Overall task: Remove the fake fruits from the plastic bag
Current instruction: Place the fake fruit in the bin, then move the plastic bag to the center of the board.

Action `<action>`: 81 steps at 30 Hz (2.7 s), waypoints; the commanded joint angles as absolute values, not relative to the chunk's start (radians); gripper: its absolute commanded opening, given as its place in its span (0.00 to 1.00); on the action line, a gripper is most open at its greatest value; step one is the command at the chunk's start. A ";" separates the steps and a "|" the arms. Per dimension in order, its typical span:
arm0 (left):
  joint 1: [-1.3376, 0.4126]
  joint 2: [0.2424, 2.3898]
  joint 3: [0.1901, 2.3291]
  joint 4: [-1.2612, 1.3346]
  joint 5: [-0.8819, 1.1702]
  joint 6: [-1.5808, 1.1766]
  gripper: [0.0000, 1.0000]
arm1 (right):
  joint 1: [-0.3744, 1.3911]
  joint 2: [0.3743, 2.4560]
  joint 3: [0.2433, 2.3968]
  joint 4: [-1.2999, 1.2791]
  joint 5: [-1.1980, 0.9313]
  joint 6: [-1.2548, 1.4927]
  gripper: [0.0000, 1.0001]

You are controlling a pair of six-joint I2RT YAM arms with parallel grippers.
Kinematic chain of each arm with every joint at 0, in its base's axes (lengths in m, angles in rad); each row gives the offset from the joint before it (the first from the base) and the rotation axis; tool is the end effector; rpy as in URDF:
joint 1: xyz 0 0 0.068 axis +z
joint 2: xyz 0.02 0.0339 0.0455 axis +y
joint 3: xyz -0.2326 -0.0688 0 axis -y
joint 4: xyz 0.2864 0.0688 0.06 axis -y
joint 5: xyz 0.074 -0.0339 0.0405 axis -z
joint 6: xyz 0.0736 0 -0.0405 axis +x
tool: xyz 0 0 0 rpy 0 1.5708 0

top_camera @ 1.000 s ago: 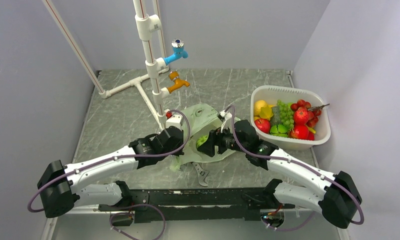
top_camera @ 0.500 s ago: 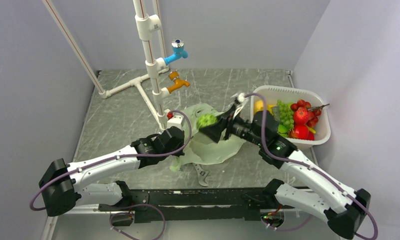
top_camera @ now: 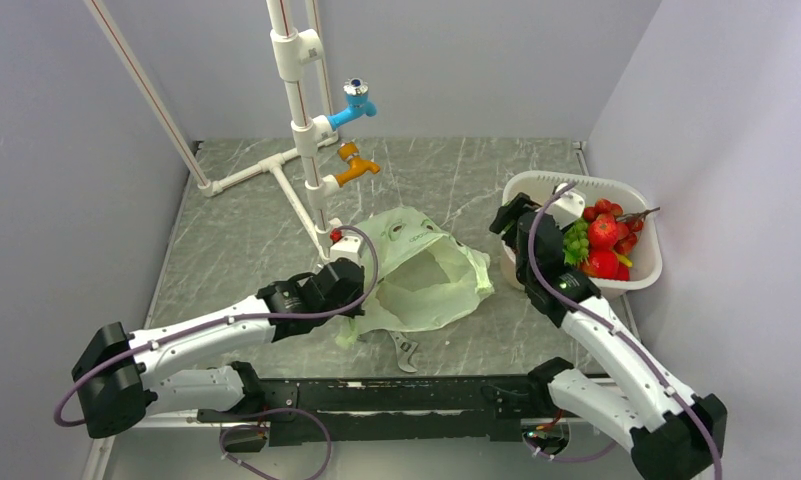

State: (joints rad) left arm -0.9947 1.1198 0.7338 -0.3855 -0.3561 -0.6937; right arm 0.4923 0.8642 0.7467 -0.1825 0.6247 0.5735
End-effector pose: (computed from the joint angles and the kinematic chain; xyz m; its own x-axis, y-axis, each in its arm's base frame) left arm 0.1899 -0.2452 0.1709 -0.7075 -0.0109 -0.7066 0.2568 0.9276 -0.2715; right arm 0.2743 0.0983 0.2769 -0.1596 0.4138 -0.8963 0.2329 0.8981 0.3732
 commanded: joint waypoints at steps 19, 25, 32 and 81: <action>-0.997 1.029 0.703 -0.396 -0.341 -0.707 0.00 | 0.183 1.143 0.836 -0.059 0.646 0.647 0.77; -0.997 1.061 0.756 -0.409 -0.344 -0.678 0.00 | 0.183 1.112 0.829 -0.038 0.629 0.582 0.99; -0.997 1.099 0.810 -0.414 -0.349 -0.656 0.00 | 0.183 1.089 0.840 -0.070 0.617 0.599 0.99; -0.845 1.053 1.090 -0.515 -0.056 -0.381 0.99 | 0.422 1.270 0.707 0.202 -0.119 0.511 0.94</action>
State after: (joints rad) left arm -0.8448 1.2079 1.1271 -0.5510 -0.1841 -0.3244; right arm 0.4187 1.1877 0.6914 -0.0101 -0.1574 0.4854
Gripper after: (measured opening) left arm 0.976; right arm 0.958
